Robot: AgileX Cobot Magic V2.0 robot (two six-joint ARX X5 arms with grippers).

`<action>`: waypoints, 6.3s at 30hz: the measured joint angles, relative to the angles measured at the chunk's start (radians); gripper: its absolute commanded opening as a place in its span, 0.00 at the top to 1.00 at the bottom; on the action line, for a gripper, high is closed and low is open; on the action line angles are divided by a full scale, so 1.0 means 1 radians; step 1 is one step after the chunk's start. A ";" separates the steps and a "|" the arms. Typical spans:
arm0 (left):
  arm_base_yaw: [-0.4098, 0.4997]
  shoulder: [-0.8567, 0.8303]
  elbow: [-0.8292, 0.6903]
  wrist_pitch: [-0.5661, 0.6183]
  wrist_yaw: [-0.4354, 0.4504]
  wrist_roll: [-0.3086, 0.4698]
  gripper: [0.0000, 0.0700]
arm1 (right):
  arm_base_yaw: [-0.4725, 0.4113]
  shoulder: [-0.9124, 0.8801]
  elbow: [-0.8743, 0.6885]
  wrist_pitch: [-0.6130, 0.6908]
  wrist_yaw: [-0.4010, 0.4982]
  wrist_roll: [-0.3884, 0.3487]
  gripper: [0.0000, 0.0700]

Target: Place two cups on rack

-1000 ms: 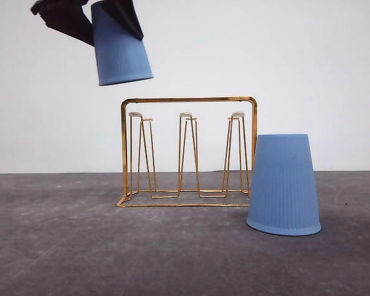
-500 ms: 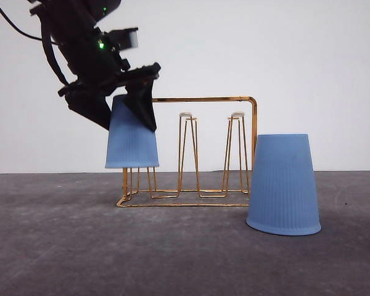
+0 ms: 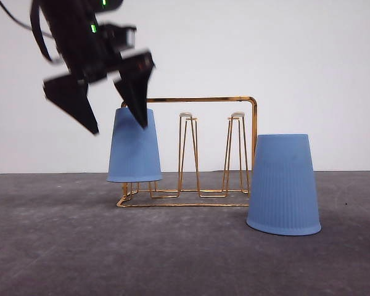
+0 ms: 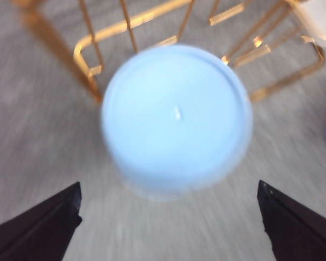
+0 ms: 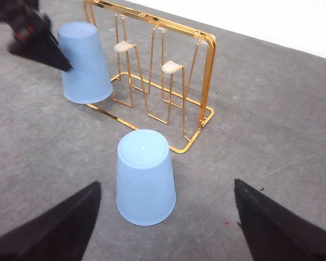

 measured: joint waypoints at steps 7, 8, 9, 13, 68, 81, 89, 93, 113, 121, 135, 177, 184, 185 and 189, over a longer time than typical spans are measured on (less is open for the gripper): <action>0.004 -0.145 -0.015 -0.053 0.087 -0.018 0.29 | 0.000 0.000 0.000 -0.001 -0.004 0.004 0.29; 0.007 -0.165 -0.032 -0.047 0.087 -0.020 0.29 | 0.000 0.000 0.000 -0.001 -0.004 0.005 0.29; 0.010 -0.188 -0.060 -0.038 0.089 -0.024 0.29 | 0.000 0.000 0.000 -0.001 -0.004 0.007 0.29; 0.020 -0.311 -0.231 0.062 0.103 -0.057 0.29 | 0.000 0.007 0.000 -0.001 -0.010 0.011 0.29; 0.029 -0.844 -0.748 0.273 0.086 -0.282 0.28 | 0.212 0.834 0.540 0.045 0.046 0.081 0.49; 0.029 -0.844 -0.748 0.273 0.086 -0.282 0.28 | 0.229 0.987 0.566 0.227 0.104 0.044 0.49; 0.029 -0.844 -0.748 0.273 0.086 -0.282 0.28 | 0.230 1.181 0.566 0.273 0.100 0.045 0.44; 0.029 -0.844 -0.748 0.273 0.086 -0.282 0.28 | 0.231 1.227 0.566 0.263 0.102 0.045 0.18; 0.029 -0.844 -0.748 0.257 0.086 -0.282 0.28 | 0.206 0.936 0.699 -0.308 0.087 0.128 0.24; 0.030 -0.844 -0.748 0.258 0.083 -0.282 0.28 | 0.127 0.589 0.363 -0.100 0.029 0.134 0.24; 0.030 -0.844 -0.748 0.260 0.060 -0.282 0.28 | 0.121 0.104 -0.203 0.270 0.024 0.321 0.24; 0.441 -1.531 -1.258 0.571 0.003 -0.010 1.00 | 0.121 0.078 -0.211 0.289 0.022 0.341 0.95; 0.473 -1.642 -1.380 0.599 0.000 -0.004 1.00 | 0.121 0.079 -0.211 0.291 0.022 0.341 0.95; 0.468 -1.642 -1.397 0.618 0.000 -0.005 1.00 | 0.121 0.079 -0.211 0.293 0.022 0.341 0.95; 0.448 -1.643 -1.411 0.649 0.000 -0.007 1.00 | 0.121 0.079 -0.211 0.303 0.021 0.341 0.95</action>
